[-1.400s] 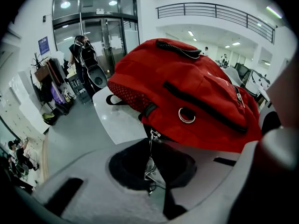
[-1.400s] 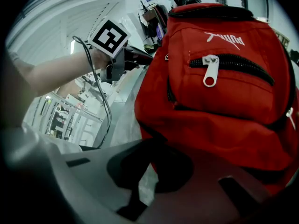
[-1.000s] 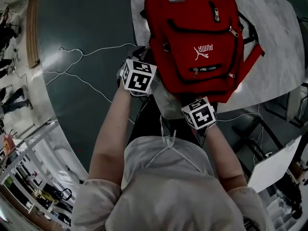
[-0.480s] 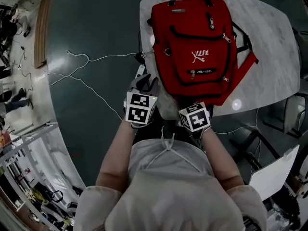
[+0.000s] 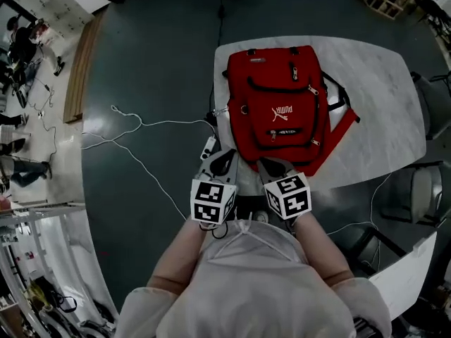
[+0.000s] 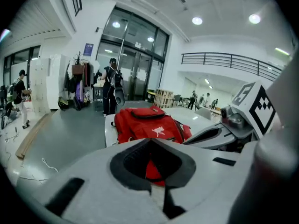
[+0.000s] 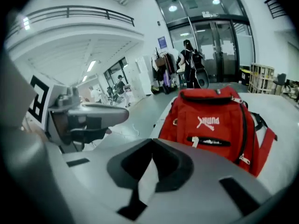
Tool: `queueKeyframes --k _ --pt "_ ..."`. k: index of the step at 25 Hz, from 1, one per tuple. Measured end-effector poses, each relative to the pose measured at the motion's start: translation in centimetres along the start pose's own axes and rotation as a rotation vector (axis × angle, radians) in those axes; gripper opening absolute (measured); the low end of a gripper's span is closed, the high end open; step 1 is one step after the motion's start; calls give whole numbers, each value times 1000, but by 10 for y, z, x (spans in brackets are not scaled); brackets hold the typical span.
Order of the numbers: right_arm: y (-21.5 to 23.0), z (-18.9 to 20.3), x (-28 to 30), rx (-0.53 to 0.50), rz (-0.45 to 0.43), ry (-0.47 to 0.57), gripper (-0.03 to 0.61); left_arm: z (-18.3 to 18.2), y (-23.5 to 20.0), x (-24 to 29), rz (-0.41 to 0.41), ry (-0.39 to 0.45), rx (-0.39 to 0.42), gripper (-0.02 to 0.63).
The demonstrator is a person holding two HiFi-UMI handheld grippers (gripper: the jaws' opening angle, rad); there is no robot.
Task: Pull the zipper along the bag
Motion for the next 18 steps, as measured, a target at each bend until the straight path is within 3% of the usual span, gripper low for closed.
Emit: queueKeyframes --k 6,13,18 --pt "0 -45 -47 -77 61 223 26 -49 30 -24 -37 155 74 20" --pt "-10 -76 -92 -165 131 447 26 -85 46 -55 -54 399 87 20" --pt "-13 -82 -104 -188 133 496 26 -94 50 -65 -69 432 81 20"
Point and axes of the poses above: the fingertips, and each gripper's own axes: x forward along the fingers, y to its right, z out of its underside, the point moved 10 cm from there along -x, backward along the fingers, and after that the axes turned 5 degrees about -x, right-handed, at the moved point
